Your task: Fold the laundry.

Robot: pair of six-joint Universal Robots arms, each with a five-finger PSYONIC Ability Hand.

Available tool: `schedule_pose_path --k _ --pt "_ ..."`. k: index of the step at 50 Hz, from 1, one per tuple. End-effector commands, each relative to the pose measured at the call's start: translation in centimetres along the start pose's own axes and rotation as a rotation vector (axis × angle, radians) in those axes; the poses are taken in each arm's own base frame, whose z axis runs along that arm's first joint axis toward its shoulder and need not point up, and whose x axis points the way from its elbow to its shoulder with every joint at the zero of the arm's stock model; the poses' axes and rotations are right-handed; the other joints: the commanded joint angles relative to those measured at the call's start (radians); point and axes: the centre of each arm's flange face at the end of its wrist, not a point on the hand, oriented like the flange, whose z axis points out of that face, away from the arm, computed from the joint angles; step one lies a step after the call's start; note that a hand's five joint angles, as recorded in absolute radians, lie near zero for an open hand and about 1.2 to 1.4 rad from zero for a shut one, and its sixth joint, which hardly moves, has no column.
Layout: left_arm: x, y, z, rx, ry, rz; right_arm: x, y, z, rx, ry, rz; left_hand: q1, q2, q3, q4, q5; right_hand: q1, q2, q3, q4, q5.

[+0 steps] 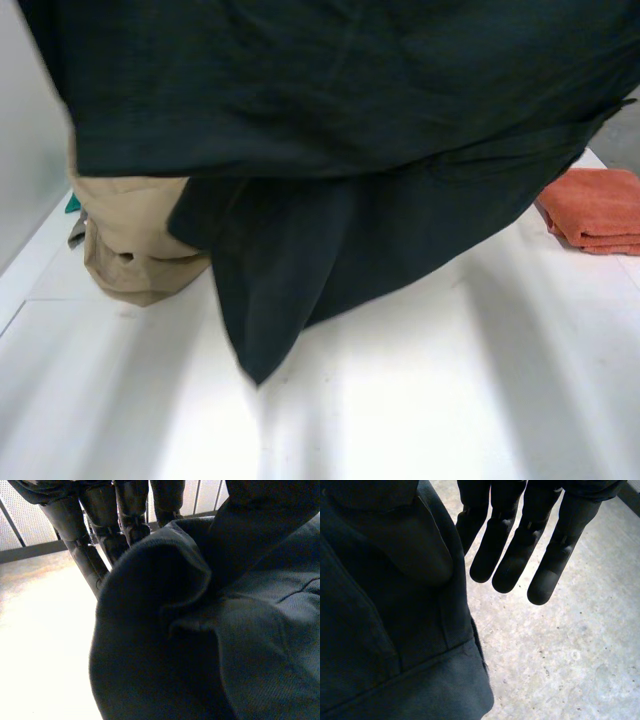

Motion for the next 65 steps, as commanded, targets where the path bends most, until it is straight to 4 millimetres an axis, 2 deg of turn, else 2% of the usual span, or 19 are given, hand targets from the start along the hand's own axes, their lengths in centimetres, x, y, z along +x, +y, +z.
schedule_pose_path --k 1,4,8,10,14,18,26,27,28,29,33,36,41,46,51,53,59,60,65 --pt "-1.8 6.6 2.0 -0.112 -0.038 0.077 -2.0 4.6 3.1 -0.113 -0.056 0.056 0.251 0.2 0.207 0.196 0.221 0.296 0.222 0.211 0.199 0.237" --pt "-2.6 11.1 2.4 -0.195 -0.03 0.103 -3.2 7.0 4.1 -0.172 -0.088 0.082 0.251 0.2 0.207 0.196 0.221 0.296 0.222 0.211 0.199 0.237" --pt "-3.6 18.4 2.2 -0.324 -0.023 0.124 -6.0 12.2 5.9 -0.286 -0.144 0.142 0.251 0.2 0.207 0.196 0.221 0.296 0.222 0.211 0.199 0.237" --pt "-4.3 23.0 1.7 -0.404 -0.031 0.133 -7.0 13.9 6.5 -0.32 -0.159 0.164 0.251 0.2 0.207 0.196 0.221 0.296 0.222 0.211 0.199 0.237" --pt "-3.9 29.6 0.4 -0.509 -0.009 0.131 -9.9 17.9 7.6 -0.401 -0.181 0.199 0.251 0.2 0.207 0.196 0.221 0.296 0.222 0.211 0.199 0.237" --pt "-3.8 34.4 -0.1 -0.524 0.01 0.127 -13.1 22.2 9.1 -0.424 -0.163 0.203 0.251 0.2 0.207 0.196 0.221 0.296 0.222 0.211 0.199 0.237" --pt "-4.0 41.4 0.3 -0.383 0.048 0.135 -19.0 31.2 12.1 -0.303 -0.064 0.193 0.251 0.2 0.207 0.196 0.221 0.289 0.214 0.203 0.191 0.23" --pt "-4.0 41.8 0.3 -0.379 0.046 0.135 -19.3 31.8 12.4 -0.285 -0.049 0.188 0.228 0.177 0.184 0.173 0.198 -0.11 -0.184 -0.195 -0.207 -0.168" --pt "-4.3 42.1 0.4 -0.372 0.04 0.139 -20.0 32.6 12.8 -0.246 -0.039 0.182 -0.11 -0.161 -0.153 -0.164 -0.139 -0.925 -1.0 -1.011 -1.023 -0.984" --pt "-4.8 42.0 0.8 -0.363 0.027 0.145 -20.3 32.8 12.9 -0.23 -0.041 0.182 -0.933 -0.984 -0.976 -0.987 -0.962 -0.925 -1.0 -1.011 -1.023 -0.984" --pt "-4.6 41.3 0.8 -0.374 -0.006 0.145 -20.1 32.5 13.5 -0.201 -0.026 0.172 -0.971 -1.022 -1.014 -1.026 -1.0 -0.925 -1.0 -1.011 -1.023 -0.984" --pt "-4.4 39.5 1.4 -0.366 -0.02 0.147 -19.0 30.3 13.7 -0.197 -0.029 0.171 -0.971 -1.022 -1.014 -1.026 -1.0 -0.925 -1.0 -1.011 -1.023 -0.984" --pt "-3.7 31.6 3.0 -0.312 -0.012 0.139 -16.6 26.7 12.4 -0.29 -0.101 0.163 -0.971 -1.022 -1.014 -1.026 -1.0 -0.925 -1.0 -1.011 -1.023 -0.984" --pt "-2.3 25.3 1.6 -0.318 0.019 0.12 -16.8 25.2 8.8 -0.445 -0.3 0.161 -0.961 -1.013 -1.005 -1.016 -0.991 -0.925 -1.0 -1.011 -1.023 -0.984" --pt "0.6 21.0 -3.6 -0.465 0.102 0.069 -16.0 25.7 3.4 -0.673 -0.48 0.155 -0.944 -0.995 -0.987 -0.998 -0.973 -0.925 -1.0 -1.011 -1.023 -0.984" --pt "2.0 19.9 -7.0 -0.587 0.157 0.044 -15.8 25.7 1.8 -0.727 -0.517 0.147 -0.944 -0.995 -0.987 -0.998 -0.973 -0.925 -1.0 -1.011 -1.023 -0.984" --pt "4.7 19.3 -15.9 -0.92 0.289 0.003 -15.1 27.8 -3.7 -0.887 -0.614 0.098 -0.95 -1.001 -0.993 -1.004 -0.979 -0.804 -0.878 -0.889 -0.901 -0.863" --pt "5.2 19.5 -18.4 -1.014 0.329 0.0 -15.1 28.2 -4.3 -0.899 -0.621 0.096 -0.95 -1.001 -0.993 -1.004 -0.979 -0.801 -0.875 -0.886 -0.898 -0.86" --pt "5.6 20.4 -23.8 -1.194 0.374 0.012 -15.7 30.5 -7.4 -0.916 -0.655 0.111 -0.953 -1.004 -0.996 -1.007 -0.982 -0.715 -0.79 -0.801 -0.813 -0.774"
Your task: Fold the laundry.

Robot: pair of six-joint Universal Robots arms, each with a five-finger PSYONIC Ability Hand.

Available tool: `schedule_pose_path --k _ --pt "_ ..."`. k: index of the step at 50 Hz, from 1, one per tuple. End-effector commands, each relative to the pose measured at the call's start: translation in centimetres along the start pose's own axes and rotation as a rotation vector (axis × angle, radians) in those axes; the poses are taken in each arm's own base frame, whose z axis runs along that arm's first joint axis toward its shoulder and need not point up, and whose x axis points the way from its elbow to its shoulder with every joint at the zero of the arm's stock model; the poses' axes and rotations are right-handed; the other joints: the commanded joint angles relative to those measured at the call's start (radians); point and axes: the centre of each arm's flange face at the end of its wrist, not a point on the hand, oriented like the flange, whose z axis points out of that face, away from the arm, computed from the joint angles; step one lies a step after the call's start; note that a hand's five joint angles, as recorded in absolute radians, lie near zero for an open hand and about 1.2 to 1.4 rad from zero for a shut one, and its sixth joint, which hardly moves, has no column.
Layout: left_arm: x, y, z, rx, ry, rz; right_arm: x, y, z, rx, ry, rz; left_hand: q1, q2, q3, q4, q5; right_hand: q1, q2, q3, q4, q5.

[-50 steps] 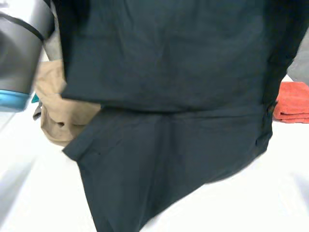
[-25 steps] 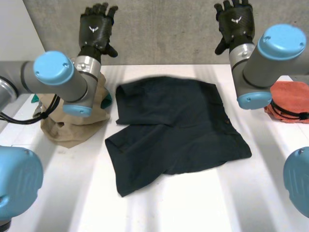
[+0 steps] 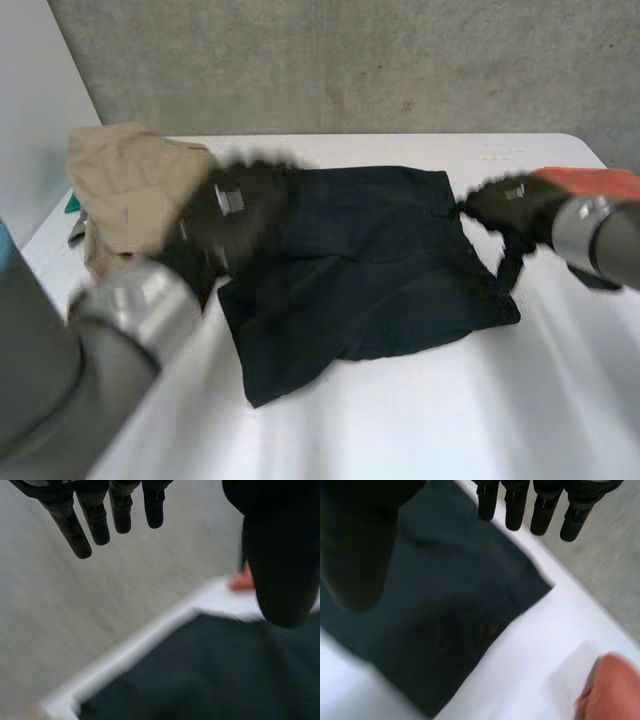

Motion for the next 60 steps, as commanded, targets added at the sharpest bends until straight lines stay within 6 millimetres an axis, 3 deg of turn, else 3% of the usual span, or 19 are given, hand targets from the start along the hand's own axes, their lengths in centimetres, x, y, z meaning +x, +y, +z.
schedule_pose_path --k 1,3,12,17,20,21,23,25,30,32,37,40,44,46,49,52,54,57,60 --pt "3.0 7.4 -3.8 -0.31 0.085 0.008 -1.9 6.1 0.5 -0.039 -0.048 -0.002 -0.008 -0.013 -0.019 -0.011 -0.029 0.147 0.148 0.136 0.134 0.128" --pt "3.0 8.9 -3.7 -0.342 0.061 0.015 -2.3 6.9 0.9 -0.025 -0.048 -0.002 -0.019 -0.025 -0.031 -0.023 -0.041 0.159 0.16 0.148 0.146 0.139" --pt "2.6 11.9 -2.1 -0.385 -0.019 0.039 -3.1 9.9 2.7 0.054 0.014 -0.022 0.007 0.002 -0.005 0.004 -0.014 0.22 0.222 0.209 0.208 0.201" --pt "2.5 12.7 -0.8 -0.379 -0.03 0.038 -3.2 10.9 4.5 0.097 0.044 -0.045 0.168 0.163 0.157 0.165 0.147 0.537 0.538 0.525 0.524 0.517" --pt "2.6 13.5 0.0 -0.384 -0.032 0.038 -3.1 11.2 5.0 0.098 0.052 -0.046 0.391 0.385 0.379 0.388 0.37 0.59 0.592 0.579 0.578 0.571" --pt "2.6 13.7 0.2 -0.388 -0.034 0.04 -3.3 11.6 5.4 0.092 0.05 -0.046 0.496 0.491 0.485 0.493 0.475 0.803 0.804 0.791 0.79 0.783" --pt "2.6 14.0 0.5 -0.39 -0.038 0.043 -3.3 11.7 5.6 0.095 0.05 -0.047 0.939 0.934 0.928 0.936 0.918 1.145 1.147 1.134 1.133 1.126" --pt "2.5 13.9 0.7 -0.381 -0.048 0.051 -3.0 11.6 5.8 0.11 0.071 -0.05 1.18 1.175 1.169 1.177 1.159 1.147 1.149 1.136 1.135 1.128" --pt "2.1 12.6 0.5 -0.32 -0.108 0.095 -3.0 11.8 5.4 0.105 0.091 -0.052 1.199 1.193 1.187 1.195 1.177 1.147 1.149 1.136 1.135 1.128" --pt "1.9 11.5 0.2 -0.291 -0.114 0.111 -2.7 11.0 4.6 0.118 0.107 -0.063 1.199 1.193 1.187 1.195 1.177 1.147 1.149 1.136 1.135 1.128" --pt "1.5 9.6 -1.7 -0.271 -0.105 0.2 -1.7 8.3 0.4 0.119 0.139 -0.121 1.199 1.193 1.187 1.195 1.177 1.147 1.149 1.136 1.135 1.128" --pt "1.5 8.8 -3.9 -0.328 -0.071 0.293 -1.0 7.7 -2.4 0.045 0.131 -0.147 1.199 1.193 1.187 1.195 1.177 1.147 1.149 1.136 1.135 1.128" --pt "2.0 8.3 -7.3 -0.464 0.021 0.369 -0.7 7.6 -6.5 -0.113 0.064 -0.203 1.199 1.193 1.187 1.195 1.177 1.147 1.149 1.136 1.135 1.128" --pt "2.8 8.3 -9.0 -0.542 0.106 0.379 -1.1 8.0 -7.8 -0.178 0.009 -0.242 1.199 1.193 1.187 1.195 1.177 1.147 1.149 1.136 1.135 1.128" --pt "3.3 8.3 -10.0 -0.608 0.188 0.371 -2.1 8.8 -9.1 -0.268 -0.122 -0.328 1.199 1.193 1.187 1.195 1.177 1.147 1.149 1.136 1.135 1.128" --pt "3.3 7.5 -8.3 -0.536 0.169 0.355 -2.1 9.2 -8.4 -0.272 -0.14 -0.344 1.199 1.193 1.187 1.195 1.177 1.147 1.149 1.136 1.135 1.128" --pt "3.3 7.4 -6.6 -0.488 0.149 0.352 -1.3 9.6 -6.5 -0.263 -0.12 -0.289 1.199 1.193 1.187 1.195 1.177 1.147 1.149 1.136 1.135 1.128" --pt "3.2 6.8 -2.8 -0.365 0.081 0.354 0.1 8.8 -3.9 -0.209 -0.055 -0.211 1.199 1.193 1.187 1.195 1.177 1.147 1.149 1.136 1.135 1.128" --pt "1.8 5.4 1.4 -0.236 -0.027 0.324 0.7 7.7 -2.3 -0.164 -0.018 -0.154 1.199 1.193 1.187 1.195 1.177 1.147 1.149 1.136 1.135 1.128"
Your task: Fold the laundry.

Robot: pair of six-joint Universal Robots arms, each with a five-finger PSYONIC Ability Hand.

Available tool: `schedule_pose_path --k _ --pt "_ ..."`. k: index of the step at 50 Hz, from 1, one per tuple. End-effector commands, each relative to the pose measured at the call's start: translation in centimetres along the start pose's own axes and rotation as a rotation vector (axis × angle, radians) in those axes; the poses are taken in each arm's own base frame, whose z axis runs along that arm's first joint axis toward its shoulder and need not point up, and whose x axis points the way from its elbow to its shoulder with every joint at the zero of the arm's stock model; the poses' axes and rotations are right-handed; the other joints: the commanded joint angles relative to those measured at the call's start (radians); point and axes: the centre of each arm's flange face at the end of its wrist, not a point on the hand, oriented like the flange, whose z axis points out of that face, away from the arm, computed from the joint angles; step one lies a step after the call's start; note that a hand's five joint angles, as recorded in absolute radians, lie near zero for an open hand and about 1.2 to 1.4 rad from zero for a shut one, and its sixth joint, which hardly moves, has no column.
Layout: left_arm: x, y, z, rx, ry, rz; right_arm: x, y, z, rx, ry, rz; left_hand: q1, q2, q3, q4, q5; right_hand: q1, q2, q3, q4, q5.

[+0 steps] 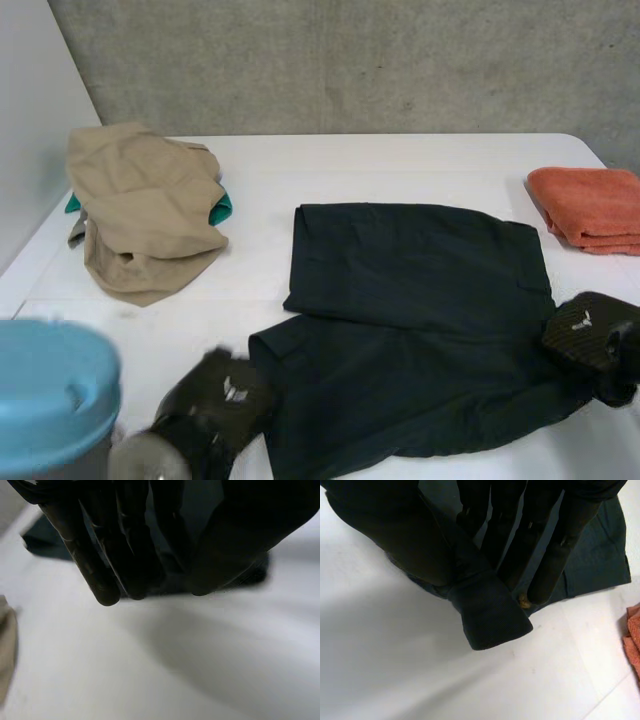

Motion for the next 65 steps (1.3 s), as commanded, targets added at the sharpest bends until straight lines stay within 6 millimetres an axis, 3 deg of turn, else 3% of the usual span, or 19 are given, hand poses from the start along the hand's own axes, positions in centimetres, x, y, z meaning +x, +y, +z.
schedule_pose_path --k 1,4,5,6,8,17,24,31,36,39,40,41,46,50,53,59,65 --pt "-4.4 -5.0 6.8 0.245 -0.225 -0.077 3.1 -2.5 4.6 0.1 0.091 0.182 0.246 0.2 0.206 0.196 0.21 0.283 0.227 0.208 0.201 0.215" --pt "-4.2 -5.7 7.9 0.265 -0.221 -0.076 2.7 -3.0 5.2 0.09 0.09 0.197 0.246 0.2 0.206 0.196 0.21 0.283 0.227 0.208 0.201 0.215" --pt "-4.0 -5.8 7.9 0.267 -0.214 -0.075 2.4 -3.0 5.5 0.073 0.088 0.198 -0.016 -0.061 -0.055 -0.065 -0.051 0.283 0.227 0.208 0.201 0.215" --pt "-3.1 -5.8 7.5 0.266 -0.188 -0.073 2.2 -2.8 5.7 0.064 0.087 0.198 -0.501 -0.546 -0.54 -0.55 -0.536 0.283 0.227 0.208 0.201 0.215" --pt "-2.2 -5.6 7.1 0.257 -0.16 -0.086 2.1 -2.6 5.9 0.05 0.091 0.205 -0.76 -0.806 -0.799 -0.809 -0.795 0.283 0.227 0.208 0.201 0.215" --pt "-1.2 -4.1 1.6 0.25 -0.075 -0.342 1.8 -2.0 6.8 0.073 0.143 0.209 -0.796 -0.842 -0.836 -0.846 -0.832 0.283 0.227 0.208 0.201 0.215" --pt "-0.1 -2.6 0.7 0.201 -0.045 -0.339 1.5 -1.8 6.9 0.079 0.14 0.248 -0.799 -0.845 -0.838 -0.848 -0.834 0.283 0.227 0.208 0.201 0.215" --pt "1.2 -0.3 3.8 0.069 -0.013 -0.325 0.9 -1.5 6.8 0.074 0.123 0.26 -0.758 -0.804 -0.797 -0.807 -0.794 0.283 0.227 0.208 0.201 0.215" --pt "1.9 0.3 6.4 0.029 -0.002 -0.32 0.4 -1.1 6.9 0.061 0.108 0.265 -0.576 -0.622 -0.616 -0.626 -0.612 0.283 0.227 0.208 0.201 0.215" --pt "2.4 0.9 7.7 -0.002 0.008 -0.314 0.2 -1.1 6.9 0.066 0.114 0.263 -0.292 -0.338 -0.332 -0.342 -0.328 0.283 0.227 0.208 0.201 0.215" --pt "2.4 0.9 8.1 -0.004 0.007 -0.314 0.3 -1.1 6.9 0.068 0.116 0.263 0.055 0.009 0.015 0.005 0.019 0.283 0.227 0.208 0.201 0.215" --pt "2.4 0.8 8.2 0.0 0.005 -0.315 0.3 -1.1 6.9 0.07 0.12 0.262 0.244 0.198 0.204 0.194 0.208 0.283 0.227 0.208 0.201 0.215" --pt "1.5 -1.7 8.7 0.115 -0.029 -0.326 1.1 -1.6 6.8 0.096 0.155 0.242 0.246 0.2 0.206 0.196 0.21 0.283 0.227 0.208 0.201 0.215" --pt "-1.3 -5.9 9.1 0.304 -0.108 -0.361 2.2 -2.3 6.8 0.136 0.197 0.225 0.246 0.2 0.206 0.196 0.21 0.283 0.227 0.208 0.201 0.215" --pt "-3.4 -7.4 10.1 0.36 -0.16 -0.373 4.0 -3.4 6.9 0.202 0.27 0.209 0.246 0.2 0.206 0.196 0.21 0.283 0.227 0.208 0.201 0.215" --pt "-7.6 -9.2 16.0 0.412 -0.29 -0.281 7.3 -5.1 8.1 0.339 0.429 0.177 0.246 0.2 0.206 0.196 0.21 0.283 0.227 0.208 0.201 0.215" --pt "-11.4 -10.3 21.7 0.551 -0.46 -0.205 11.0 -6.0 12.7 0.441 0.58 0.154 0.246 0.2 0.206 0.196 0.21 0.283 0.227 0.208 0.201 0.215"
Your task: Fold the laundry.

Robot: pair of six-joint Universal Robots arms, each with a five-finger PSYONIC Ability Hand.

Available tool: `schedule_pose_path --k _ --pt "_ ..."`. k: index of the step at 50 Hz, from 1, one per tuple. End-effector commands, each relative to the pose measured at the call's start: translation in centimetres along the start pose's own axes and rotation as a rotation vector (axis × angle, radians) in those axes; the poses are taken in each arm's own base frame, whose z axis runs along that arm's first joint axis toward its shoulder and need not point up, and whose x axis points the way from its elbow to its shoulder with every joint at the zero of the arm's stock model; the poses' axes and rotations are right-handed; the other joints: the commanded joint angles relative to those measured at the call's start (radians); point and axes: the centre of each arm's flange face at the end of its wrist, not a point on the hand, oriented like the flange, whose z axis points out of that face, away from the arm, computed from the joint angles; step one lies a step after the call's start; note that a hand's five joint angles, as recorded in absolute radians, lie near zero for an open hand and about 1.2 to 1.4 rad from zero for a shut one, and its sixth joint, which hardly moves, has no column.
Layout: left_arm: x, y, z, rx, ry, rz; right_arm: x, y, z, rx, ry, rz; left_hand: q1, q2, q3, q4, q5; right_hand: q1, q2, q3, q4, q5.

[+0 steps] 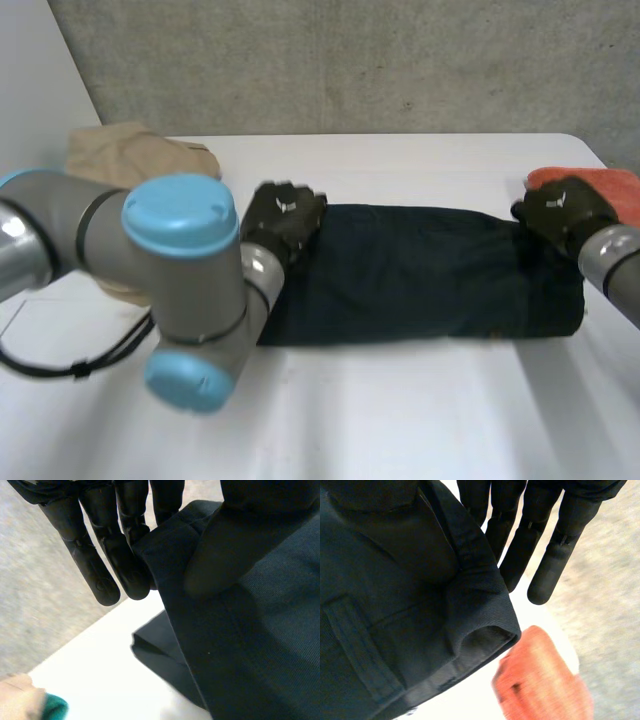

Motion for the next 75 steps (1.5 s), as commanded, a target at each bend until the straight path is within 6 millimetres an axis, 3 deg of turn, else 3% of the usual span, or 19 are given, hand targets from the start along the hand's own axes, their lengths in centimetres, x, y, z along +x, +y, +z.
schedule_pose_path --k 1,10,11,12,14,15,17,21,28,36,49,52,53,60,65,69,71,72,75 --pt "-2.3 1.0 8.5 0.203 -0.157 0.112 1.8 0.5 7.2 0.151 0.168 -0.022 0.267 0.202 0.207 0.2 0.237 0.276 0.227 0.208 0.199 0.206" --pt "-1.1 3.3 13.9 0.382 -0.183 0.136 -0.3 3.0 15.0 0.205 0.202 -0.038 0.267 0.202 0.207 0.2 0.237 0.276 0.227 0.208 0.199 0.206" --pt "-0.9 3.6 14.2 0.39 -0.168 0.139 -0.7 3.2 16.1 0.211 0.213 -0.039 0.267 0.202 0.207 0.2 0.237 0.126 0.077 0.058 0.049 0.056" --pt "-0.4 4.1 14.6 0.404 -0.141 0.144 -0.9 3.4 16.7 0.212 0.228 -0.039 0.125 0.06 0.065 0.058 0.095 -0.297 -0.346 -0.365 -0.374 -0.367" --pt "-0.1 4.3 14.7 0.413 -0.12 0.144 -0.7 3.5 17.4 0.208 0.265 -0.035 -0.566 -0.631 -0.625 -0.633 -0.595 -0.938 -0.987 -1.006 -1.015 -1.008" --pt "0.0 4.3 14.7 0.416 -0.112 0.142 -0.2 3.4 17.8 0.2 0.305 -0.028 -0.955 -1.02 -1.014 -1.022 -0.984 -0.946 -0.995 -1.014 -1.023 -1.016" --pt "0.4 4.5 14.6 0.413 -0.1 0.136 0.1 2.9 17.9 0.202 0.337 -0.019 -0.904 -0.969 -0.964 -0.971 -0.934 -0.946 -0.995 -1.014 -1.023 -1.016" --pt "1.0 3.7 13.6 0.397 -0.082 0.135 0.6 0.7 16.7 0.221 0.347 0.061 -0.955 -1.02 -1.014 -1.022 -0.984 -0.946 -0.995 -1.014 -1.023 -1.016" --pt "-1.0 -0.9 9.5 0.397 -0.074 0.077 3.3 -4.1 8.2 0.11 0.19 0.212 -0.955 -1.02 -1.014 -1.022 -0.984 -0.946 -0.995 -1.014 -1.023 -1.016" --pt "-1.3 -1.7 4.6 0.33 -0.021 -0.051 -0.2 2.3 3.5 -0.246 -0.084 0.413 -0.955 -1.02 -1.014 -1.022 -0.984 -0.759 -0.808 -0.828 -0.836 -0.83" --pt "-0.3 0.2 2.5 0.25 0.018 -0.078 -1.0 7.0 5.4 -0.165 -0.007 0.406 -0.955 -1.02 -1.014 -1.022 -0.984 -0.674 -0.723 -0.742 -0.751 -0.745" --pt "-0.3 0.3 2.6 0.249 0.018 -0.08 -1.6 8.2 6.4 -0.164 -0.002 0.392 -0.955 -1.02 -1.014 -1.022 -0.984 -0.338 -0.387 -0.406 -0.415 -0.409" --pt "-0.3 0.4 2.6 0.247 0.019 -0.079 -1.6 8.5 6.7 -0.161 0.011 0.372 -0.955 -1.02 -1.014 -1.022 -0.984 0.27 0.221 0.202 0.193 0.2" --pt "-0.4 -0.5 2.1 0.261 0.017 -0.08 1.3 9.5 6.5 -0.198 0.217 0.251 -0.955 -1.02 -1.014 -1.022 -0.984 0.276 0.227 0.208 0.199 0.206" --pt "-1.1 -2.1 0.8 0.293 0.011 -0.083 6.5 7.5 4.9 -0.182 0.339 0.013 -0.955 -1.02 -1.014 -1.022 -0.984 0.276 0.227 0.208 0.199 0.206" --pt "-1.6 -3.0 -0.2 0.308 0.004 -0.084 6.7 6.5 5.1 -0.172 0.337 -0.165 -0.955 -1.02 -1.014 -1.022 -0.984 0.276 0.227 0.208 0.199 0.206" --pt "-1.7 -3.1 -0.4 0.308 0.001 -0.086 5.1 4.8 5.4 -0.115 0.295 -0.213 -0.955 -1.02 -1.014 -1.022 -0.984 0.276 0.227 0.208 0.199 0.206" --pt "-1.7 -3.1 -0.5 0.308 0.001 -0.086 2.2 1.9 5.5 0.002 0.221 -0.244 -0.955 -1.02 -1.014 -1.022 -0.984 0.276 0.227 0.208 0.199 0.206" --pt "-1.8 -3.0 -0.7 0.302 -0.002 -0.086 -2.6 -1.7 5.0 0.193 0.078 -0.283 -0.955 -1.02 -1.014 -1.022 -0.984 0.276 0.227 0.208 0.199 0.206"
